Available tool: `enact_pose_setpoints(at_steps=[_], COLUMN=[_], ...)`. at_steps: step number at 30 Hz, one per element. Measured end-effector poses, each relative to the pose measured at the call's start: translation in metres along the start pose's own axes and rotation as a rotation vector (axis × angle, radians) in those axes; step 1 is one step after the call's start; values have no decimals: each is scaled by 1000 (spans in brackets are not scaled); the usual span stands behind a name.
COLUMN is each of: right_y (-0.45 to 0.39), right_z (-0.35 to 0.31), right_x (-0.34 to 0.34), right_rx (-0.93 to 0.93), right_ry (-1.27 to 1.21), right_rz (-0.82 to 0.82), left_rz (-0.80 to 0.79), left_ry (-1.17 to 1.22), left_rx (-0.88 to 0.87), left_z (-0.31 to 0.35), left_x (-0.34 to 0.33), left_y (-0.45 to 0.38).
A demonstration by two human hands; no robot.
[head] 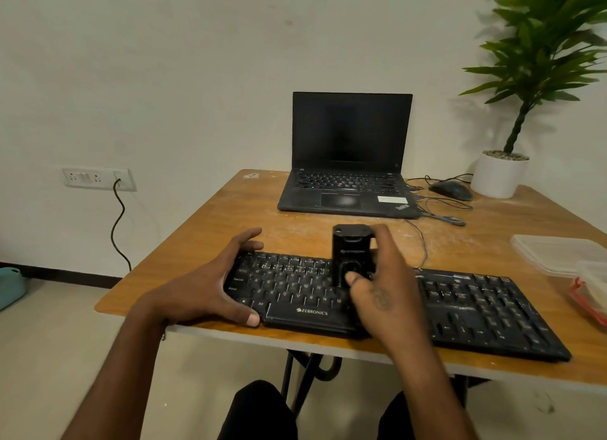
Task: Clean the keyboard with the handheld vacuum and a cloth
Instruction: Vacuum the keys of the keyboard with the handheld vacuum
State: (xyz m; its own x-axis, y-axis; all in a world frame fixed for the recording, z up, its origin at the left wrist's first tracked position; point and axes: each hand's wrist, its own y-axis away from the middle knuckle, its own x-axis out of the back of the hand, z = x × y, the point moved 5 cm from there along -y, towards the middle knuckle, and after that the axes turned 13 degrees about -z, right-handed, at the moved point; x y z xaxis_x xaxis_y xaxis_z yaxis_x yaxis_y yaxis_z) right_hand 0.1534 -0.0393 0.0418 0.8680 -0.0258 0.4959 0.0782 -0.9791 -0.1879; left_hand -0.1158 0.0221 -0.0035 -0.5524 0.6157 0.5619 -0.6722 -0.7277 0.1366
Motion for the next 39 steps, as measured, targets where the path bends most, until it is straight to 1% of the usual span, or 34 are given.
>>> enact_pose_setpoints(at_steps=[4, 7, 10, 14, 16, 18, 22, 26, 29, 35, 39], right_y=[-13, -14, -6, 6, 7, 4, -8, -15, -10, 17, 31], right_z=[-19, -24, -18, -3, 1, -1, -20, -31, -21, 8, 19], right_x=[-41, -54, -36, 10, 15, 5, -38, -60, -40, 41, 67], right_rx=[44, 55, 39, -3, -16, 13, 102, 129, 80, -34, -87], right_ry=[-25, -34, -25, -2, -20, -44, -44, -18, -40, -34, -59], right_rz=[-77, -127, -128, -41, -21, -40, -136, -179, -162, -36, 71], left_rz=[0, 2, -1, 0, -1, -3, 1, 4, 1, 8, 14], left_ry=[16, 22, 19, 15, 16, 12, -3, 7, 4, -7, -9], left_rx=[2, 3, 0, -6, -10, -12, -1, -1, 1, -2, -4], left_z=[1, 2, 1, 0, 1, 1, 2, 2, 1, 2, 2], left_x=[0, -1, -1, -1, 0, 0, 0, 0, -1, 0, 0], left_y=[0, 2, 1, 0, 0, 1, 1, 1, 2, 0, 0])
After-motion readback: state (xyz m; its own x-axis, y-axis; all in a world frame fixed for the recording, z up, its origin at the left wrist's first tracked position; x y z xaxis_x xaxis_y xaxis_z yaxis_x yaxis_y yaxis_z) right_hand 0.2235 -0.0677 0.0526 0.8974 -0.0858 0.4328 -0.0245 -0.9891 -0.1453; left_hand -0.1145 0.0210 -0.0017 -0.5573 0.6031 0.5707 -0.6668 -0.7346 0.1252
